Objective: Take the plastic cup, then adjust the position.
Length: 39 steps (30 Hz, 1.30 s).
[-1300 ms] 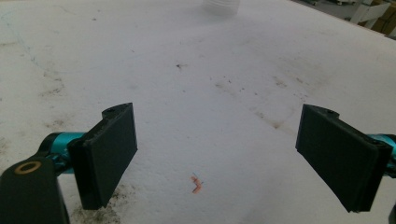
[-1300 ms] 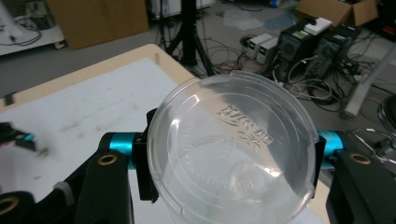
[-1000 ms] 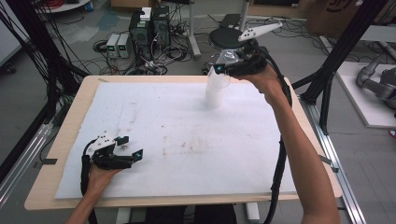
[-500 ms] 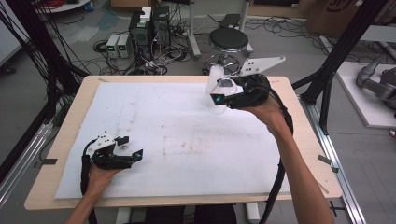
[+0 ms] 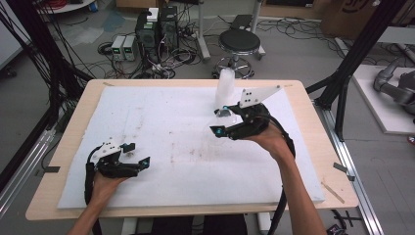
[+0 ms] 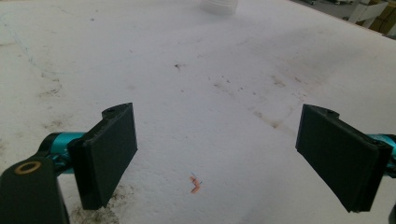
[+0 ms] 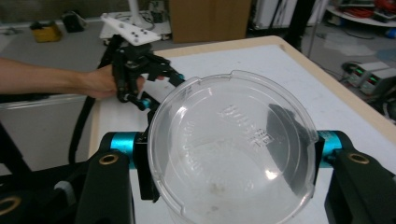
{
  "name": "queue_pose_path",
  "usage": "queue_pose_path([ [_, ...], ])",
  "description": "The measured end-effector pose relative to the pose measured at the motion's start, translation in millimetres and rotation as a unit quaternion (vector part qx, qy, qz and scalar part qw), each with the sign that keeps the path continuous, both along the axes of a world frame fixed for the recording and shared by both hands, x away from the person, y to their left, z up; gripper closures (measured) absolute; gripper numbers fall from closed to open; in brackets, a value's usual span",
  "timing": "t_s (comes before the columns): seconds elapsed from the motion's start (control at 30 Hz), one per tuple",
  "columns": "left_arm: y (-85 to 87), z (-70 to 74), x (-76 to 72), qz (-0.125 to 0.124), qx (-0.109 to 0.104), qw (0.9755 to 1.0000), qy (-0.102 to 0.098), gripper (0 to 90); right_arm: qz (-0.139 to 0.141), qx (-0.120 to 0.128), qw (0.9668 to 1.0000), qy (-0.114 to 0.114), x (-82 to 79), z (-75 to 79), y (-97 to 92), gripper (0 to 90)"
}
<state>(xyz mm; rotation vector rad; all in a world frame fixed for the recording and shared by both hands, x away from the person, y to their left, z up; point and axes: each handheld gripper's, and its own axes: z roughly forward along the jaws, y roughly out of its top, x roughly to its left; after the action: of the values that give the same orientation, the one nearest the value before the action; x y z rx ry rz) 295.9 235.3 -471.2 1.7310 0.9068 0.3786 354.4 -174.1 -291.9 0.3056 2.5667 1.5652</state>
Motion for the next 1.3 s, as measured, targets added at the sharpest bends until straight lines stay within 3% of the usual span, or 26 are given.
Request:
queue_pose_path([
  [0.37,-0.4,-0.1,-0.4,0.0,0.0,1.0,-0.001,12.4,0.027,0.009,0.9996,-0.003,-15.0,-28.4,11.6,42.1],
  [0.63,-0.6,0.0,-0.6,0.001,0.002,1.0,-0.002,12.4,0.026,0.019,0.9995,0.004,-18.6,-42.6,14.6,42.1],
  [0.7,-0.5,0.0,-0.5,0.001,0.002,1.0,-0.002,12.4,0.026,0.012,0.9996,0.005,-18.9,-43.6,14.3,42.1],
  [1.3,-1.2,0.4,-0.8,-0.001,0.007,1.0,-0.006,12.4,0.023,0.025,0.9994,0.0,-16.6,-41.6,10.8,42.1],
])
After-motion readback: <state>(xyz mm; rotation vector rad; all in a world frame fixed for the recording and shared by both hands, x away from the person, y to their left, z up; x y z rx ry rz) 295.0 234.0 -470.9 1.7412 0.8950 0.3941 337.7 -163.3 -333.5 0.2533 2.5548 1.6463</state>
